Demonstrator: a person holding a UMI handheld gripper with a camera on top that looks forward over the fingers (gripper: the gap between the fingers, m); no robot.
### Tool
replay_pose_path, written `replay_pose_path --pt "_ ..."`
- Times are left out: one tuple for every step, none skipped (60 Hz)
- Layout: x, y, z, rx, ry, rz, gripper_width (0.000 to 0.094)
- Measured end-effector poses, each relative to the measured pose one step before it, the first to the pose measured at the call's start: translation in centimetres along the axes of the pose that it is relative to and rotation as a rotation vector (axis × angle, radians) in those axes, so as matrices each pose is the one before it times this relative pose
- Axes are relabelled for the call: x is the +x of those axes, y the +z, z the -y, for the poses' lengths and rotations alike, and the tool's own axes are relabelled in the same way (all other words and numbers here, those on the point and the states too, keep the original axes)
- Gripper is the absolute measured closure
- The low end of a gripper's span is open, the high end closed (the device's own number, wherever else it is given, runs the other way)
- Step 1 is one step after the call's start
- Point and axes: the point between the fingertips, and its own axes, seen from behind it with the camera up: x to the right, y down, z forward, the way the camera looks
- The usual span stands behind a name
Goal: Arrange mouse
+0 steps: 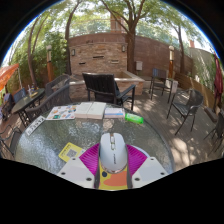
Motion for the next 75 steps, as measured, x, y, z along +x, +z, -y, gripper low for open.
replay_pose_path --pt "0.271 0.234 -0.296 -0.02315 -0.0032 -0.00301 0.0568" --pt "0.275 0.378 -0.431 -0.02199 -0.0026 -0.00468 0.0567" --pt "0.389 0.455 -0.792 -0.01866 -0.0020 -0.00612 0.0566" --pt "0.356 0.395 -0.765 -0.01806 -0.0017 -0.00444 0.0564" --pt "0.292 0.350 -0.710 -0.01783 0.0002 -0.00229 0.0563" --pt "0.226 0.354 -0.635 -0.01655 0.0024 -0.00147 0.0559" --pt "0.732 0.793 -1.659 -0.00913 0.0039 -0.00112 0.0545" --pt "0.141 0.292 -0.368 -0.01279 0.0078 -0.00092 0.0537" --pt "0.074 0.206 -0.484 -0.01382 0.0062 0.00000 0.0517" --pt "0.078 0.143 -0.395 -0.01368 0.0063 0.00143 0.0499" --pt "0.062 0.089 -0.330 -0.01116 0.0043 0.00233 0.0476" --pt "0.114 0.158 -0.703 -0.00925 -0.0005 0.00000 0.0454" --pt "0.015 -0.003 0.010 0.00580 -0.0029 0.00354 0.0439" --pt "-0.016 -0.036 0.082 0.00362 -0.0062 0.00167 0.0425" --pt "-0.024 -0.114 0.068 0.00034 -0.0062 0.00200 0.0408" --pt "0.019 -0.135 0.095 0.00146 -0.0050 0.00067 0.0386" --pt "-0.075 -0.311 0.868 -0.00195 -0.0037 -0.00145 0.0347" --pt "-0.071 -0.270 0.372 0.00592 -0.0045 0.00190 0.0287" --pt "-0.059 -0.287 -0.233 0.00600 -0.0038 0.00326 0.0214" --pt "-0.123 -0.397 0.246 0.00579 -0.0039 0.00326 0.0143" --pt "-0.146 -0.437 0.222 0.00538 -0.0035 0.00293 0.0078" --pt "-0.001 -0.396 0.041 0.00501 -0.0033 0.00078 0.0075" --pt "-0.148 -0.478 0.817 0.00060 -0.0039 0.00136 0.0096" --pt "-0.015 -0.502 -0.072 0.00374 -0.0026 -0.00197 0.0108" --pt "-0.018 -0.564 0.075 0.00405 -0.0020 -0.00269 0.0113" --pt "-0.027 -0.542 0.127 0.00347 -0.0015 -0.00330 0.0109" --pt "-0.056 -0.583 0.089 0.00317 -0.0017 -0.00278 0.0101" --pt "-0.055 -0.573 0.101 0.00329 -0.0017 -0.00188 0.0091" --pt "-0.057 -0.604 0.118 0.00406 -0.0022 -0.00080 0.0084" --pt "0.022 -0.604 0.019 0.00441 -0.0022 -0.00219 0.0078" --pt "0.023 -0.682 0.051 0.00484 -0.0020 -0.00398 0.0073" --pt "0.032 -1.096 1.182 -0.00041 -0.0014 -0.00315 0.0072" --pt "0.054 -0.543 -0.574 0.00649 -0.0002 -0.00557 0.0072" --pt "-0.134 -0.564 0.296 0.00358 -0.0009 -0.00580 0.0076" --pt "-0.020 -0.635 -0.015 0.00218 -0.0001 -0.00620 0.0080" --pt "-0.003 -0.644 -0.014 0.00199 0.0001 -0.00573 0.0083" --pt "-0.051 -0.700 -0.006 0.00265 0.0008 -0.00442 0.0086" --pt "0.123 -1.201 0.053 0.00187 0.0007 -0.00195 0.0086" --pt "-0.062 -0.806 0.014 0.00283 0.0008 -0.00304 0.0085" --pt "-0.064 -0.798 0.028 0.00346 0.0003 -0.00358 0.0084" --pt "-0.050 -0.773 0.064 0.00460 -0.0008 -0.00400 0.0086" --pt "-0.068 -0.691 0.073 0.00465 -0.0019 -0.00483 0.0083" --pt "-0.036 -0.726 0.031 0.00479 -0.0018 -0.00400 0.0081" --pt "-0.012 -0.738 0.012 0.00481 -0.0026 -0.00515 0.0078" --pt "0.004 -0.737 -0.020 0.00393 -0.0028 -0.00599 0.0076" --pt "-0.012 -0.731 -0.023 0.00344 -0.0030 -0.00574 0.0074" --pt "-0.016 -0.735 -0.033 0.00299 -0.0027 -0.00453 0.0074" --pt "0.015 -0.937 -0.074 0.00382 -0.0019 -0.00230 0.0073" --pt "-0.041 -0.624 -0.049 0.00372 -0.0006 -0.00377 0.0075" --pt "-0.013 -0.672 -0.084 0.00264 -0.0001 -0.00424 0.0075" --pt "-0.001 -0.635 -0.126 0.00114 0.0006 -0.00449 0.0078" --pt "-0.012 -0.608 -0.149 0.00043 0.0018 -0.00373 0.0082" --pt "-0.038 -0.625 -0.158 0.00075 0.0021 -0.00235 0.0084" --pt "-0.174 -0.615 -0.124 0.00228 0.0017 -0.00159 0.0084" --pt "-0.066 -0.588 -0.131 0.00192 0.0027 -0.00019 0.0086" --pt "-0.105 -0.597 -0.085 0.00298 0.0017 0.00084 0.0086" --pt "-0.134 -0.550 -0.035 0.00332 -0.0001 0.00097 0.0085" --pt "-0.070 -0.558 -0.045 0.00372 -0.0022 0.00032 0.0086" --pt "-0.042 -0.479 -0.073 0.00295 -0.0036 -0.00048 0.0085" --pt "-0.038 -0.493 -0.065 0.00263 -0.0045 -0.00095 0.0086" --pt "-0.054 -0.480 -0.071 0.00221 -0.0047 -0.00049 0.0086" --pt "-0.089 -0.427 -0.072 0.00223 -0.0047 0.00027 0.0085" --pt "-0.215 -0.124 -0.122 0.00324 -0.0046 -0.00140 0.0087" --pt "-0.055 -0.373 -0.058 0.00356 -0.0055 -0.00183 0.0087" --pt "-0.068 -0.391 -0.030 0.00367 -0.0043 -0.00163 0.0085" --pt "-0.052 -0.243 -0.050 0.00290 -0.0028 -0.00088 0.0086" --pt "-0.079 -0.271 -0.097 0.00092 0.0001 -0.00013 0.0087" --pt "-0.073 -0.234 -0.109 -0.00091 0.0023 0.00074 0.0087" --pt "-0.068 -0.260 -0.110 -0.00167 0.0018 0.00060 0.0086" --pt "-0.040 -0.294 -0.105 -0.00136 0.0000 -0.00021 0.0086" --pt "-0.035 -0.269 -0.087 -0.00029 -0.0013 -0.00068 0.0087" --pt "-0.032 -0.223 -0.064 0.00021 -0.0008 -0.00062 0.0088" --pt "-0.065 -0.016 -0.128 0.00031 0.0005 -0.00074 0.0087" --pt "-0.033 -0.140 -0.016 -0.00023 0.0006 0.00010 0.0087" --pt "0.003 -0.148 -0.037 0.00011 0.0010 0.00003 0.0088"
